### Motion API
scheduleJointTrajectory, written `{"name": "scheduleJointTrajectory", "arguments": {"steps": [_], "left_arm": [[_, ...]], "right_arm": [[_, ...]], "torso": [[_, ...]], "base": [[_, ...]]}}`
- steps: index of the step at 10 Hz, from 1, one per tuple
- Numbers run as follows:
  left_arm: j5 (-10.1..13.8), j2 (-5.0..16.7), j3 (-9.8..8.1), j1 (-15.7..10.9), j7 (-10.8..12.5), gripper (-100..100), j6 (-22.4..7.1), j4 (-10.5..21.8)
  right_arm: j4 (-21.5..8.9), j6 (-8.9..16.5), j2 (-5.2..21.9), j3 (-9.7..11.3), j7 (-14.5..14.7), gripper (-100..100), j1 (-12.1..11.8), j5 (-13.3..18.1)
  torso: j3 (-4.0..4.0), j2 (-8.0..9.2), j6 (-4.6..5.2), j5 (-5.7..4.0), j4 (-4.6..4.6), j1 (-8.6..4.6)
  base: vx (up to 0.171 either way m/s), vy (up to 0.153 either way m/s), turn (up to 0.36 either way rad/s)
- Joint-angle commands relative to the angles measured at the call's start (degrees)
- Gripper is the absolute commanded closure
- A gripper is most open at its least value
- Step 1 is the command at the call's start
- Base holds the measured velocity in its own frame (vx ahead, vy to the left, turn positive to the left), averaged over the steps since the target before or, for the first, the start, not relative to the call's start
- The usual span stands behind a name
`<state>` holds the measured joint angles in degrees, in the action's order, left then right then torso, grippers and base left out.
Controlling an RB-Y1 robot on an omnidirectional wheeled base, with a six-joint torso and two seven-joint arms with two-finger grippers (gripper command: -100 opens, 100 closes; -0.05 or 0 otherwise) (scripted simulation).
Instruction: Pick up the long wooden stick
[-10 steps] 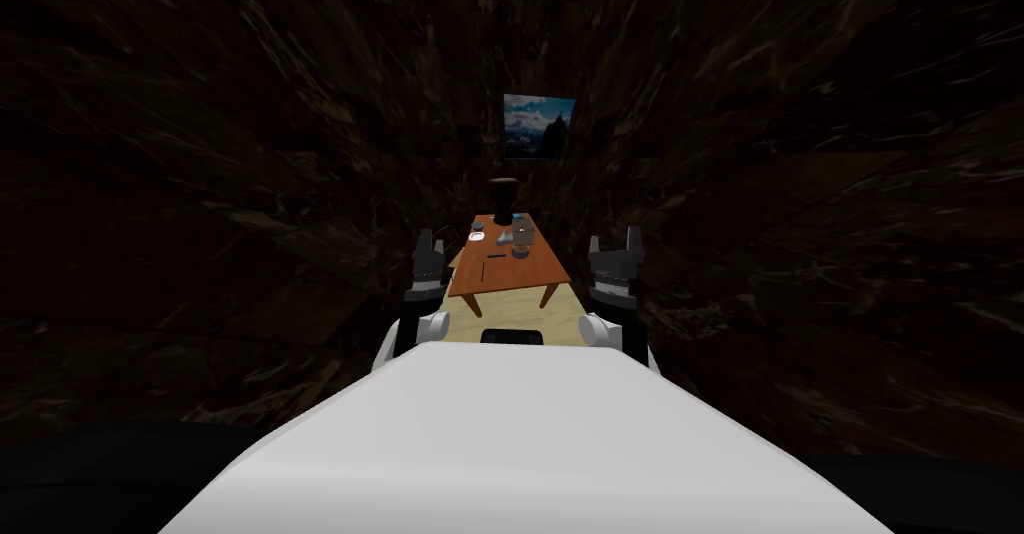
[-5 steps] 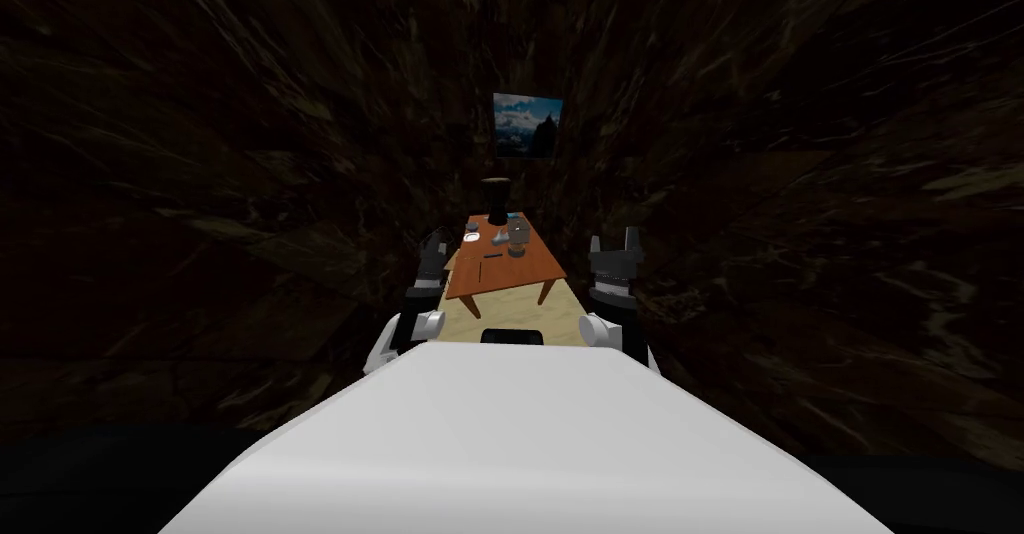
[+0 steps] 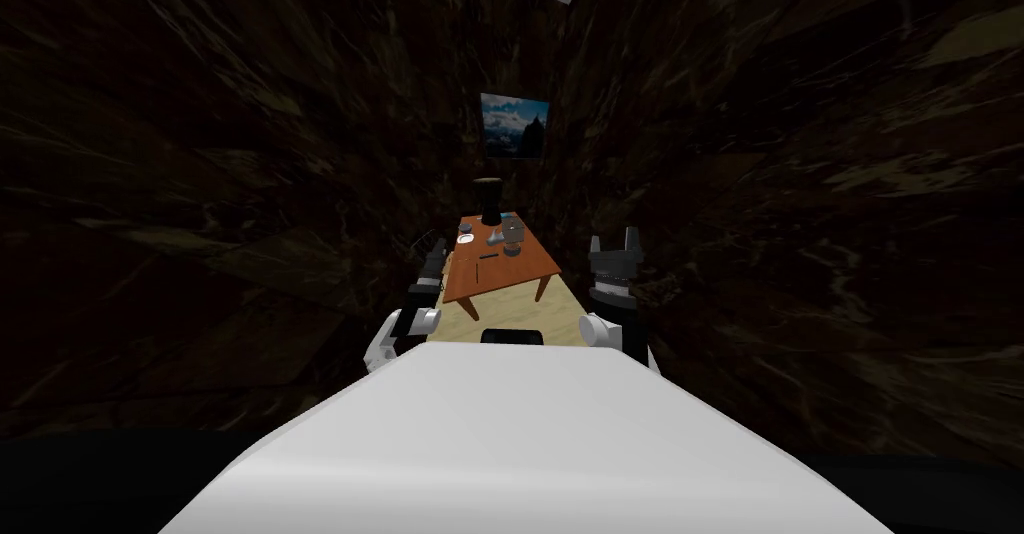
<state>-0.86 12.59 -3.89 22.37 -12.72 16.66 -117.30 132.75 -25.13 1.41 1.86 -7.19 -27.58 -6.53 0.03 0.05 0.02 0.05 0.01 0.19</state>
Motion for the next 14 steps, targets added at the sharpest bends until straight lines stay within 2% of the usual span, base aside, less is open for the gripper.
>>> {"name": "scheduleJointTrajectory", "arguments": {"steps": [1, 2, 4, 5, 6, 7, 9, 10, 11, 12, 13, 14], "left_arm": [[1.3, 1.7, -0.99, -1.4, -2.0, -100, -2.8, 2.7], [1.3, 1.7, -0.99, -1.4, -2.0, -100, -2.8, 2.7], [3.0, 3.7, -2.3, -3.6, -4.9, -100, -6.1, 6.5], [3.0, 3.7, -2.3, -3.6, -4.9, -100, -6.5, 7.3], [3.9, 4.7, -2.98, -4.8, -6.5, -100, -8.2, 9.7], [3.9, 4.7, -2.98, -4.8, -6.5, -100, -8.6, 9.7], [5.6, 6.4, -4.36, -7.3, -9.7, -100, -12.4, 13.5], [5.6, 6.4, -4.36, -7.3, -9.7, -100, -13.1, 14.8], [6.5, 7.2, -5.06, -8.6, -11.4, -100, -14.8, 17.0], [6.5, 7.2, -5.06, -8.6, -11.4, -100, -15.5, 17.5], [7.4, 7.9, -5.76, -9.9, -13.1, -100, -17.4, 19.9], [7.4, 7.9, -5.76, -9.9, -13.1, -100, -18.0, 20.3]], "right_arm": [[0.0, 0.0, 0.0, 0.0, 0.0, 0, 0.0, 0.0], [0.0, 0.0, 0.0, 0.0, 0.0, 0, 0.0, 0.0], [0.0, 0.0, 0.0, 0.0, 0.0, 0, 0.0, 0.0], [0.0, 0.0, 0.0, 0.0, 0.0, 0, 0.0, 0.0], [0.0, 0.0, 0.0, 0.0, 0.0, 0, 0.0, 0.0], [0.0, 0.0, 0.0, 0.0, 0.0, 0, 0.0, 0.0], [0.0, 0.0, 0.0, 0.0, 0.0, 0, 0.0, 0.0], [0.0, 0.0, 0.0, 0.0, 0.0, 0, 0.0, 0.0], [0.0, 0.0, 0.0, 0.0, 0.0, 0, 0.0, 0.0], [0.0, 0.0, 0.0, 0.0, 0.0, 0, 0.0, 0.0], [0.0, 0.0, 0.0, 0.0, 0.0, 0, 0.0, 0.0], [0.0, 0.0, 0.0, 0.0, 0.0, 0, 0.0, 0.0]], "torso": [[0.0, 0.0, 0.0, 0.0, 0.0, 0.0], [0.0, 0.01, 0.0, 0.01, 0.0, 0.06], [0.0, -0.01, -0.01, 0.0, 0.0, -0.01], [0.0, 0.0, 0.01, 0.0, 0.0, 0.03], [0.0, 0.0, -0.06, 0.01, 0.0, 0.03], [-0.01, -0.02, 0.0, 0.0, 0.0, 0.03], [-0.04, -0.07, -0.01, 0.0, -0.01, -0.02], [-0.02, -0.04, -0.01, 0.01, -0.01, 0.05], [-0.03, -0.05, -0.06, 0.01, -0.01, 0.04], [-0.03, -0.06, -0.02, 0.01, -0.01, 0.03], [-0.04, -0.07, -0.06, 0.0, -0.01, -0.02], [-0.05, -0.09, -0.01, 0.0, -0.02, -0.04]], "base": [[-0.03, 0.059, -0.264], [-0.023, 0.049, -0.077], [-0.027, 0.043, -0.238], [-0.03, 0.049, -0.088], [-0.022, 0.047, -0.207], [-0.014, 0.041, -0.077], [-0.022, 0.045, -0.234], [-0.02, 0.052, -0.116], [-0.02, 0.044, -0.192], [-0.017, 0.035, -0.11], [-0.017, 0.03, -0.206], [-0.012, 0.034, -0.104]]}}
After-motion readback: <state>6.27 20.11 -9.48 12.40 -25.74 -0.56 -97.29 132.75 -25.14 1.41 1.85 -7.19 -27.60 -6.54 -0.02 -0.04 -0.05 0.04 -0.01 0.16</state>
